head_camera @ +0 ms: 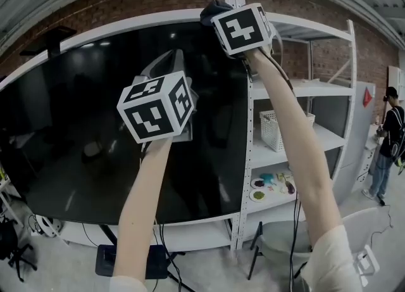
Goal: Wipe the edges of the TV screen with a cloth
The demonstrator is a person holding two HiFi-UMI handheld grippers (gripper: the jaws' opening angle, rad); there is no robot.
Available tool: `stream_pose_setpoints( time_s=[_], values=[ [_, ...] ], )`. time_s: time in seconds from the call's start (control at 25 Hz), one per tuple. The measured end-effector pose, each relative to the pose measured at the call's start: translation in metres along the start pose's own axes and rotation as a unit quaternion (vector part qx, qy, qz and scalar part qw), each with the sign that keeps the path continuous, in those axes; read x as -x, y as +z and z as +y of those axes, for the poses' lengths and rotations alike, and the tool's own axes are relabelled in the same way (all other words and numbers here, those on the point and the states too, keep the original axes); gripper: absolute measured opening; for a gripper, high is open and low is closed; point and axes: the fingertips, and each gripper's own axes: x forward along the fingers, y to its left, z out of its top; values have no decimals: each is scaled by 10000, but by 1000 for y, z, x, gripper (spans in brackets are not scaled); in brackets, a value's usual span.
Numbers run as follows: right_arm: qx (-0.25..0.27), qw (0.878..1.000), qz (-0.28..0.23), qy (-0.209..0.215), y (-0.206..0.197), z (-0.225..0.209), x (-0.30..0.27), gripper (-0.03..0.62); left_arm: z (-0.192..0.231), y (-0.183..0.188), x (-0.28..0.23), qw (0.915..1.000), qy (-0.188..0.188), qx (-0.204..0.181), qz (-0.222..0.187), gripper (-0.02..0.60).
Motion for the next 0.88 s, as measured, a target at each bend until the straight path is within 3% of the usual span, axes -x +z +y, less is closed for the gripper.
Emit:
stream_pose_setpoints(
  time_s=[0.12, 0.32, 0.6, 0.88],
  values=[
    [-65, 9999, 111, -36, 1, 13, 3, 64, 21, 0, 12, 9999, 141, -16, 17, 14],
    [22, 9996, -18, 271, 23, 58, 2, 64, 56, 4, 35, 9994, 351, -7, 16, 14],
    [849, 9925, -658, 584, 80, 153, -3, 64, 123, 30, 91, 9957, 856, -359, -56, 14],
    [1405, 9844, -836, 653, 126, 244, -7, 63, 206, 59, 148, 9869, 1480, -636, 45, 14]
  ],
)
